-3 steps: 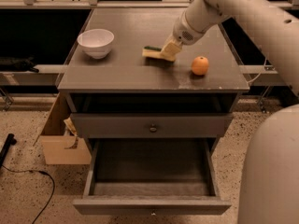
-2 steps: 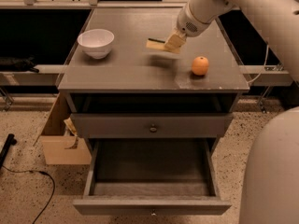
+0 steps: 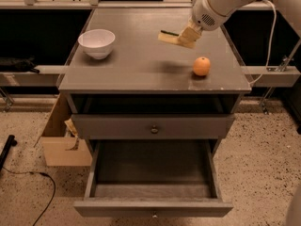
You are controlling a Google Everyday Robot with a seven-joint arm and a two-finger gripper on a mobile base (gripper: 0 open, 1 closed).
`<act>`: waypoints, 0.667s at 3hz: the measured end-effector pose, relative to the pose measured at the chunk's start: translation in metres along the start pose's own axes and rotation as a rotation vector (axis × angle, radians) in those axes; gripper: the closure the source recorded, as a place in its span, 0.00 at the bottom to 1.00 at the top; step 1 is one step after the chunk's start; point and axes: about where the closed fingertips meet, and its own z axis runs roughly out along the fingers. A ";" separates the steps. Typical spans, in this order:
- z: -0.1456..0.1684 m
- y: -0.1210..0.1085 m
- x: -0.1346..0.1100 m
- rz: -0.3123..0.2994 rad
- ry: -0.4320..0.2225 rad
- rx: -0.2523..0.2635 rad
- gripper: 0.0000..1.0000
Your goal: Place sponge into middle drawer
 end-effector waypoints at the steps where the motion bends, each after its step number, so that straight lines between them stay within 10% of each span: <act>1: -0.060 0.036 0.021 0.076 -0.036 0.095 1.00; 2: -0.061 0.034 0.017 0.074 -0.042 0.096 1.00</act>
Offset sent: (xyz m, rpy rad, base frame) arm -0.0357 -0.0110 0.0279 0.0548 -0.0537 -0.0648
